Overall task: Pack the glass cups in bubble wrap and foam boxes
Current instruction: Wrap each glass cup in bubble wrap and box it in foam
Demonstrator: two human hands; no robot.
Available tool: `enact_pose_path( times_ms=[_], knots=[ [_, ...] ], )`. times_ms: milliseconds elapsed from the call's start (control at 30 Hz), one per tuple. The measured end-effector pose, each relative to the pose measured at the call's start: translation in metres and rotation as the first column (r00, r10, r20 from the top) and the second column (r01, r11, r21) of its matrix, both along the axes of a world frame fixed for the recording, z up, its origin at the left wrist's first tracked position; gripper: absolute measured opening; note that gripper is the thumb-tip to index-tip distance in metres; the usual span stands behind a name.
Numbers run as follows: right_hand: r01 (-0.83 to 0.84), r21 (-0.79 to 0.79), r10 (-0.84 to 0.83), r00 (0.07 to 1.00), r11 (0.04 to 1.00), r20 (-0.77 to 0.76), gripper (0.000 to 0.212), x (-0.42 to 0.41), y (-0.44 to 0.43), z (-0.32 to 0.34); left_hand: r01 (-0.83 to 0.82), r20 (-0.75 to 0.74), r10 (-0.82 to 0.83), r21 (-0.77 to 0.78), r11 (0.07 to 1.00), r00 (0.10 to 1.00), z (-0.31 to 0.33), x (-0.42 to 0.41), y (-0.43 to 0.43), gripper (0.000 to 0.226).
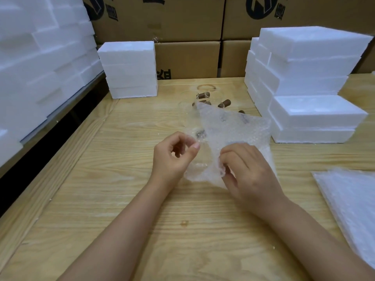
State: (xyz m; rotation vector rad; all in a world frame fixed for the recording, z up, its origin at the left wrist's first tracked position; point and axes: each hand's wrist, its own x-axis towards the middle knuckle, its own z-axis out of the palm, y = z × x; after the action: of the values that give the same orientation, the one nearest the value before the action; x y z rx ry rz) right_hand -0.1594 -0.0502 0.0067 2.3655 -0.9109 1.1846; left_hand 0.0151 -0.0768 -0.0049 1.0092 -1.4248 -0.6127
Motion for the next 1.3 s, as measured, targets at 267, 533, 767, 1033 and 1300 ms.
enact_pose_path(
  times_ms=[267, 533, 767, 1033, 1300],
  knots=[
    [0.004, 0.016, -0.007, 0.986, 1.000, 0.165, 0.023, -0.010, -0.001, -0.002, -0.274, -0.140, 0.263, -0.059, 0.960, 0.954, 0.002, 0.007, -0.004, 0.027],
    [0.016, 0.217, -0.090, 0.938, 0.976, 0.334, 0.036, -0.010, -0.004, -0.003, -0.388, -0.402, 0.309, -0.131, 0.912, 0.862, 0.030, 0.027, -0.008, 0.027],
    [0.029, 0.581, -0.281, 0.894, 0.813, 0.349, 0.038, -0.014, -0.021, -0.010, -0.599, -0.315, 0.519, -0.268, 0.755, 0.795, 0.074, 0.085, -0.008, 0.024],
    [-0.015, 0.720, -0.330, 0.882, 0.694, 0.336, 0.039, -0.015, -0.031, -0.016, -0.125, 0.634, 0.386, -0.416, 0.901, 0.670, 0.111, 0.062, 0.014, 0.017],
    [-0.151, 0.806, -0.379, 0.823, 0.573, 0.423, 0.020, -0.028, -0.034, -0.013, -0.099, 0.630, -0.024, 0.160, 0.982, 0.776, 0.070, 0.029, -0.014, 0.027]
  ],
)
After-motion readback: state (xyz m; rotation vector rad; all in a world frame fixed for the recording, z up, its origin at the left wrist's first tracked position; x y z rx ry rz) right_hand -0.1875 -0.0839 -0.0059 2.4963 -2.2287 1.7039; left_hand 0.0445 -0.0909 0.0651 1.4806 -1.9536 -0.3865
